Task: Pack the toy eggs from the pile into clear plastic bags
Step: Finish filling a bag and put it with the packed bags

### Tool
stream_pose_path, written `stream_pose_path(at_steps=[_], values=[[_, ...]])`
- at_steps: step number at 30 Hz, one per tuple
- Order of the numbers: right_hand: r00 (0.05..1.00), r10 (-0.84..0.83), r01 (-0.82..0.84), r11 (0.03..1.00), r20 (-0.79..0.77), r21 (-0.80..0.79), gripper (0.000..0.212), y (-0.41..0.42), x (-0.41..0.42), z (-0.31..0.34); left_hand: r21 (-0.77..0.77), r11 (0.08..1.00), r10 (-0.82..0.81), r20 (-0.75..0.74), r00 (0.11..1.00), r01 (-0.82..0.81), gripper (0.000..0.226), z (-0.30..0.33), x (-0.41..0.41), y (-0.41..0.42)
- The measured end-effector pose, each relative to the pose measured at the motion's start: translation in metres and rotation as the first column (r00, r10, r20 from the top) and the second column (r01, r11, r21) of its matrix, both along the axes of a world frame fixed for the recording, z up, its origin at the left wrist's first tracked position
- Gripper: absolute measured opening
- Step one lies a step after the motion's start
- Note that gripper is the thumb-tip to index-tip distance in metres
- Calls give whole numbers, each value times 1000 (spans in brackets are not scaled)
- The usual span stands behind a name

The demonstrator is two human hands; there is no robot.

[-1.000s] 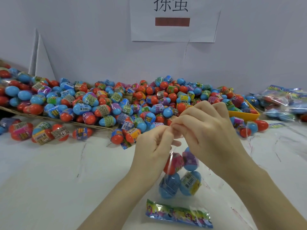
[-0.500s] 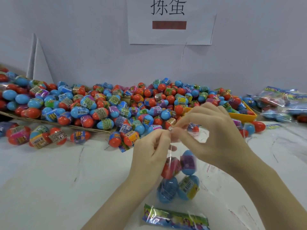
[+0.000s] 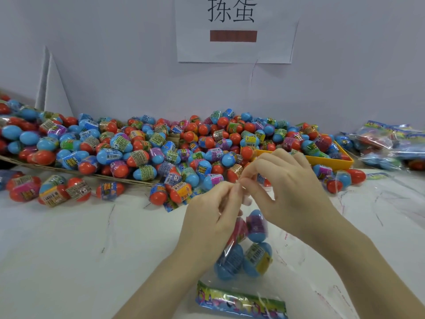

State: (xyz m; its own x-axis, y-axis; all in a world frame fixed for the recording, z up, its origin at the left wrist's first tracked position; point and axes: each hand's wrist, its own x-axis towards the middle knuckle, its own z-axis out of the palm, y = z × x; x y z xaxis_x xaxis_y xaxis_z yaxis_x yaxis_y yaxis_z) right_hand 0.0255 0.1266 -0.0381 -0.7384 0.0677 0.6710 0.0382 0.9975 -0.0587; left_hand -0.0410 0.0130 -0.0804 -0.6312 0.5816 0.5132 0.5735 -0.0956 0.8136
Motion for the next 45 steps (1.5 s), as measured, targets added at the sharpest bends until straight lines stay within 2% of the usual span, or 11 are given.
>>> stream_pose_path(at_steps=[9, 14, 17, 20, 23, 26, 29, 33, 35, 41, 45], values=[[965, -252, 235, 955, -78, -178, 15, 19, -4, -4, 82, 991, 103, 54, 993, -107, 30, 1, 1, -1], [678, -734, 650, 630, -50, -425, 25, 86, 25, -4, 144, 982, 97, 146, 985, -118, 27, 2, 1, 2], [586, -805, 724, 471, 90, -504, 26, 106, 43, -11, 165, 978, 91, 195, 976, -125, 29, 3, -1, 2], [706, -708, 626, 619, 6, -475, 24, 100, 35, -10, 164, 981, 66, 199, 978, -100, 30, 4, 0, 3], [877, -427, 229, 772, -217, -593, 32, 67, 16, 0, 166, 981, 62, 196, 979, -96, 29, 4, 1, 4], [971, -50, -164, 575, -234, -802, 88, 34, 7, 9, 173, 979, 68, 202, 977, -103, 29, 4, 0, 3], [980, 97, -200, 406, -176, -892, 123, 30, 3, 12, 171, 980, 70, 197, 978, -105, 28, 4, 0, 3], [993, 53, -114, 593, -102, -797, 35, 26, 4, 15, 176, 978, 76, 191, 979, -110, 28, 5, -1, 3], [984, 61, -162, 681, -166, -714, 17, 25, 7, 12, 170, 979, 79, 189, 979, -111, 28, 5, -1, 3], [963, 108, -269, 467, -248, -842, 7, 26, 9, 15, 173, 975, 106, 196, 975, -141, 28, 5, -2, 2], [903, -265, -277, 243, -338, -930, 13, 50, 15, 10, 199, 961, 133, 280, 951, -193, 29, 6, -6, 2]])
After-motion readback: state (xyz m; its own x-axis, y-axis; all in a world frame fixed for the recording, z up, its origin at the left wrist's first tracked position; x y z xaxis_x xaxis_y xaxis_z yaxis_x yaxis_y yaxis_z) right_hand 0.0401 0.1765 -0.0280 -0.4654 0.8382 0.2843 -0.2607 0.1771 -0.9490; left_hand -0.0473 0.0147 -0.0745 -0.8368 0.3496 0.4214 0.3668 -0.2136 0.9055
